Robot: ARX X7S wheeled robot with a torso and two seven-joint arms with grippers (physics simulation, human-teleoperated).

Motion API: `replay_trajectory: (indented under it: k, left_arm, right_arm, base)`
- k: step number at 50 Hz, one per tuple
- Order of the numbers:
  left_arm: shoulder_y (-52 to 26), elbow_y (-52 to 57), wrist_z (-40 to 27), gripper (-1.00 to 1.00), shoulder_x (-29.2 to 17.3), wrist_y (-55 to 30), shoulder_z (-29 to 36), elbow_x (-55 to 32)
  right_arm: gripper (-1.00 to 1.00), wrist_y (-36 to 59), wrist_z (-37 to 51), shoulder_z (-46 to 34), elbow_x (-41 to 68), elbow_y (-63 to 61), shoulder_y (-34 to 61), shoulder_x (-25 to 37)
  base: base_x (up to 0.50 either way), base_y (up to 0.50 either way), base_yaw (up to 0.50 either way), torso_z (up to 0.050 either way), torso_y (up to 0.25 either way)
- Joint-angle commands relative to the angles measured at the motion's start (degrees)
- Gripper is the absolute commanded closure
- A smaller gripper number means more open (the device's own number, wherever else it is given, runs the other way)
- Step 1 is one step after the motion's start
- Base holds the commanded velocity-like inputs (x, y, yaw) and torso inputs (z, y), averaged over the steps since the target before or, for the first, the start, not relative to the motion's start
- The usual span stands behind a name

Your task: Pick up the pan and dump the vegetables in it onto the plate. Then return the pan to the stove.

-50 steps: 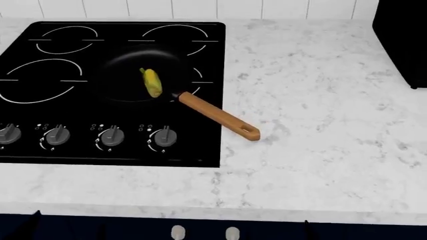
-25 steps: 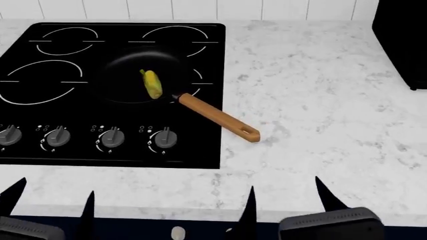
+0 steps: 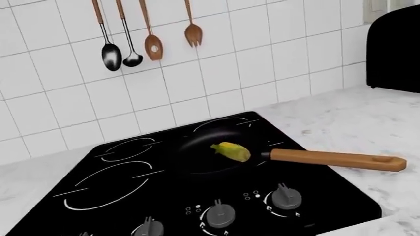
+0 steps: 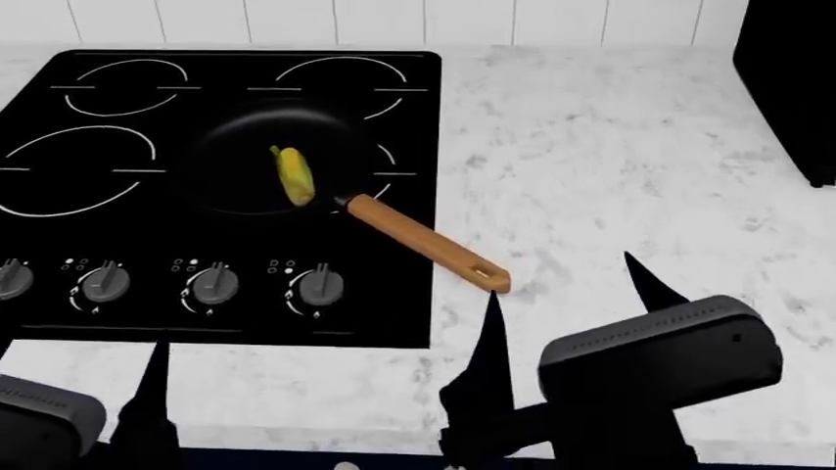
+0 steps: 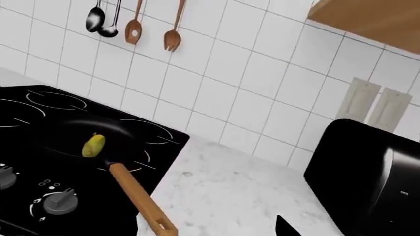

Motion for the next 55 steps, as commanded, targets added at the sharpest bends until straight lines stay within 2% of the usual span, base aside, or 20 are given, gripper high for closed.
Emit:
replay_trajectory:
  k: [1,28,35,36,41,43,55]
  left_arm:
    - [-3.3,-0.23,1.22,-1.0,0.67,-3.83,-2.69,-1.54]
    - [-3.13,-0.44,0.75,-1.0,0.2,-3.13,-3.41,-2.44]
    - [-3.16,1.4,-0.09,-1.0,0.06,-4.03,-3.95,-2.42]
    - [-2.89,1.43,-0.52,-1.0,-0.84,-3.47,-2.53,-1.05]
    - [-2.73,1.26,-1.33,-1.0,-0.84,-3.6,-2.53,-0.57]
    - [-2.65,0.82,-1.46,-1.0,-0.55,-3.21,-2.56,-0.66]
    - [-1.8,-0.09,-1.87,-1.0,-1.06,-2.18,-1.9,-0.22]
  right_arm:
    - [-1.0,5.2,-2.29,-0.35,-0.83,-1.83,5.08,0.52]
    - [-1.0,6.58,-2.65,-4.45,-0.91,-1.17,7.69,1.17]
    - [-1.0,9.8,-6.33,-1.9,4.07,-0.91,9.68,-1.13]
    - [-1.0,9.04,-6.65,-1.73,4.35,-0.63,10.01,-1.25]
    - [-1.0,15.78,-11.73,-1.68,9.35,-0.61,12.72,-1.14]
    - [-1.0,18.4,-13.26,-4.66,9.93,-1.76,14.16,0.77]
    - [-1.0,28.83,-17.52,-1.13,15.4,-2.26,17.69,0.27]
  base:
    - [0.45,0.0,0.0,0.049,0.064]
    - [0.46,0.0,0.0,0.049,0.065]
    - [0.23,0.0,0.0,0.025,0.027]
    - [0.0,0.0,0.0,0.0,0.0]
    - [0.0,0.0,0.0,0.0,0.0]
    - [0.0,0.0,0.0,0.0,0.0]
    - [0.0,0.0,0.0,0.0,0.0]
